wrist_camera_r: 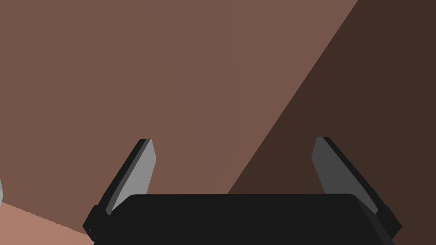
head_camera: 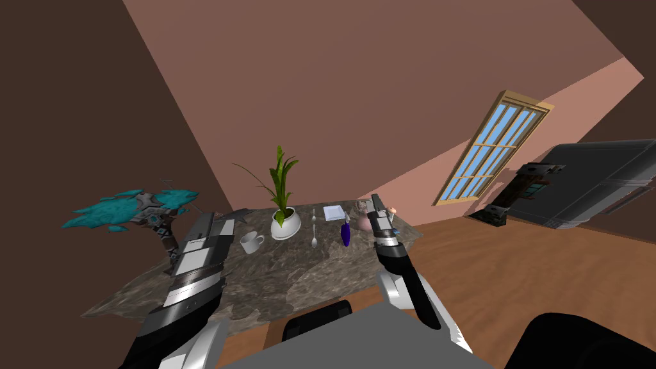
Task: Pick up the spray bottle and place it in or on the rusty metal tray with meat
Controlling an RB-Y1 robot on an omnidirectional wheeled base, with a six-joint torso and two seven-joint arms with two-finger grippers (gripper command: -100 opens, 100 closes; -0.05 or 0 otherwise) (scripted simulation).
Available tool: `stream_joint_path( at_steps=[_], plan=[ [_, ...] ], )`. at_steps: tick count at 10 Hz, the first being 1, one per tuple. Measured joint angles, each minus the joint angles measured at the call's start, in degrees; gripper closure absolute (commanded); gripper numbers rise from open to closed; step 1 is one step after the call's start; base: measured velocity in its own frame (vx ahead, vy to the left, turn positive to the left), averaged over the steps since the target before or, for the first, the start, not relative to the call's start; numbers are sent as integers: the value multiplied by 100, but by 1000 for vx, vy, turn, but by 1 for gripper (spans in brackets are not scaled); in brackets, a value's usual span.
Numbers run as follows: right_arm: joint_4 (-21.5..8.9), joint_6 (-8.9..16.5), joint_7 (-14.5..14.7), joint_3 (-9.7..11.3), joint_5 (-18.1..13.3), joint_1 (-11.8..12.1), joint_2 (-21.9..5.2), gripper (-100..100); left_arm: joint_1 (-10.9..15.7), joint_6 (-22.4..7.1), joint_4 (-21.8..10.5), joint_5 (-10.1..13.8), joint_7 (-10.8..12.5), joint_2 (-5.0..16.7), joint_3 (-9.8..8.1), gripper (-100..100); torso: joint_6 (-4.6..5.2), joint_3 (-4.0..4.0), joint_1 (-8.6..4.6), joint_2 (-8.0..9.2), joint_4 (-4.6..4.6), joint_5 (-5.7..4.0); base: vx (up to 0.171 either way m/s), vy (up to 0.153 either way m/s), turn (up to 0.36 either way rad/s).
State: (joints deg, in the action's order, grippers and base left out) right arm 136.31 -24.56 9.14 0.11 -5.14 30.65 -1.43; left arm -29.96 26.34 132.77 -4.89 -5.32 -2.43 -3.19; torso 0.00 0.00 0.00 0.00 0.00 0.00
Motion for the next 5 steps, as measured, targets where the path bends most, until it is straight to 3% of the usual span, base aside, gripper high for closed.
stream_joint_path(
  at_steps=[5],
  plan=[
    [-124, 149, 272, -105, -401, 85, -607, -100, 1, 0, 0, 0, 0, 0, 1, 0, 0, 12, 16, 22, 5, 4, -43, 36, 0]
  ],
)
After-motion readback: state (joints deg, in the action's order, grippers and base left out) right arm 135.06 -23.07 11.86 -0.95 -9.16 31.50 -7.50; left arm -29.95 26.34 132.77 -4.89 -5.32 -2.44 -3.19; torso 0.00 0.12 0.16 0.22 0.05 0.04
